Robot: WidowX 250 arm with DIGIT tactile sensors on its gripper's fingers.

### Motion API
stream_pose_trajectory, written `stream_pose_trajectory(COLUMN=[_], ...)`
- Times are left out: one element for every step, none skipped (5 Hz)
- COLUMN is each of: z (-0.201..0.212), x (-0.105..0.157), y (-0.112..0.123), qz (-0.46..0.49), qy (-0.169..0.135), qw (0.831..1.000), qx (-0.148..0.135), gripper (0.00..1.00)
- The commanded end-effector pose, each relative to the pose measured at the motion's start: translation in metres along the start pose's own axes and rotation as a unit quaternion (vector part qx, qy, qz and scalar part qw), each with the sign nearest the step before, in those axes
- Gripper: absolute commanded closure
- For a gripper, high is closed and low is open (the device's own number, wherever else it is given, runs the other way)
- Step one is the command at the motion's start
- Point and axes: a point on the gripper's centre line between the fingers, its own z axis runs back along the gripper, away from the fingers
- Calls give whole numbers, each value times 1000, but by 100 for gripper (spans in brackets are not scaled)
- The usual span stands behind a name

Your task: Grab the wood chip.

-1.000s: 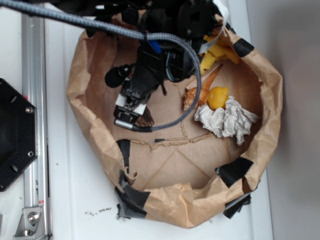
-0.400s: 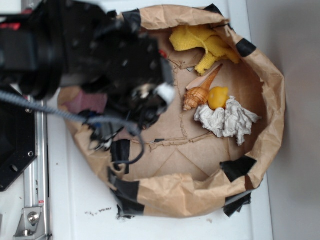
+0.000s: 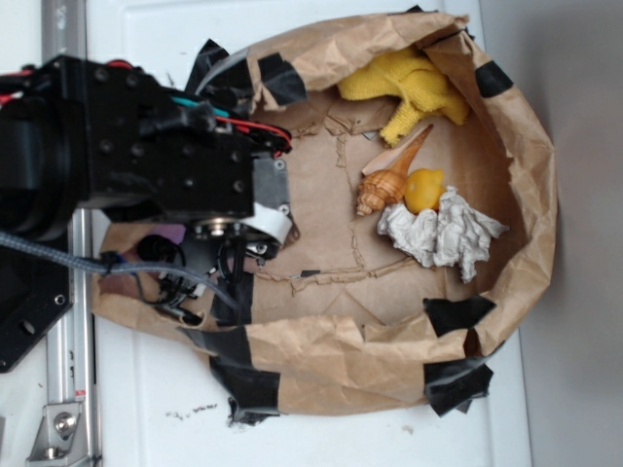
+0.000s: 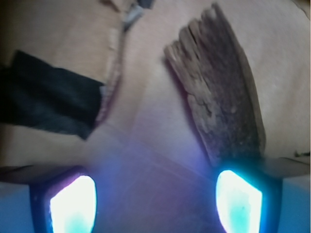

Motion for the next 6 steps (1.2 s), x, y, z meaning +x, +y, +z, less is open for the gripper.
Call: stream_pose_trajectory(z=[6,18,28,41,58,69], x=[21,21,22,20,13,11], y=[10,18,24,31,38,40], qz=[42,66,83,95,95,85], qy=[-29,-40,-46,-48,-65,-70], qw=[999,997,995,994,993,994], qx=[-14,-14,-15,-2,3,8], gripper=[100,100,100,100,0,0])
